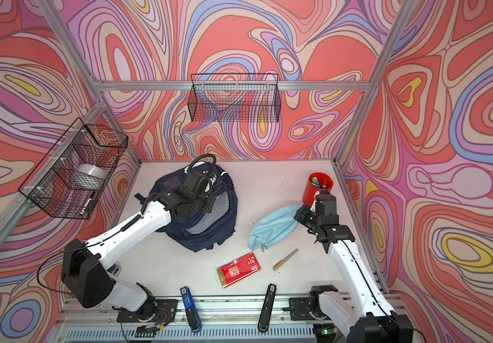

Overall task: Pack books, pencil case, and school supplies into a backpack
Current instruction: Pick up the pencil pouch from the middle-right of the table, then place the pencil pouch in the student bag.

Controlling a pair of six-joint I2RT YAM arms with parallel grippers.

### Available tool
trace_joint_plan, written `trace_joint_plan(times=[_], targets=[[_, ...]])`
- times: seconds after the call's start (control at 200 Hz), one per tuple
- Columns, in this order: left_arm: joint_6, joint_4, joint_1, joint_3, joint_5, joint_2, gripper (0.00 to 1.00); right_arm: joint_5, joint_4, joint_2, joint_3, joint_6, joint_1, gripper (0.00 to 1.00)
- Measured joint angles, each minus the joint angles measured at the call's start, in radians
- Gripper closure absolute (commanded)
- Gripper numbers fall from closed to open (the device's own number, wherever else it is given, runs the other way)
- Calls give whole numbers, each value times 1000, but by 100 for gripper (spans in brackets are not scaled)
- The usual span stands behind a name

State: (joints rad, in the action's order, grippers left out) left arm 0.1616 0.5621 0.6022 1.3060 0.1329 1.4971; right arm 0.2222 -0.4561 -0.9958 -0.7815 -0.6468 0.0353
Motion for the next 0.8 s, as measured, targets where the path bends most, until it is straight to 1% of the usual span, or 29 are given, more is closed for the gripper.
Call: trace_joint_plan(times=[0.075, 0.14, 0.26, 0.341, 0.476, 0.586, 0.686, 0.801], targets=[[8, 9, -4, 15, -18, 0, 100, 9, 28, -29, -31, -25, 24, 100], [14, 20, -6, 30, -35, 0, 100, 6, 71, -79, -60, -49, 70, 100], [33, 33, -7, 56, -66, 0, 100, -55, 152, -219, -140, -77, 213, 100], [48, 49, -7, 81, -74, 3, 100, -90, 224, -314, -193, -97, 284, 100], [60, 110, -8, 187, -62, 36, 100, -160, 298, -483, -319, -123, 321, 100], [61, 135, -8, 245, -57, 60, 100, -202, 370, -580, -394, -150, 341, 100], [60, 168, -8, 307, -56, 90, 100, -261, 406, -655, -455, -161, 388, 100], [60, 195, -8, 375, -47, 126, 100, -288, 429, -752, -545, -171, 452, 100]])
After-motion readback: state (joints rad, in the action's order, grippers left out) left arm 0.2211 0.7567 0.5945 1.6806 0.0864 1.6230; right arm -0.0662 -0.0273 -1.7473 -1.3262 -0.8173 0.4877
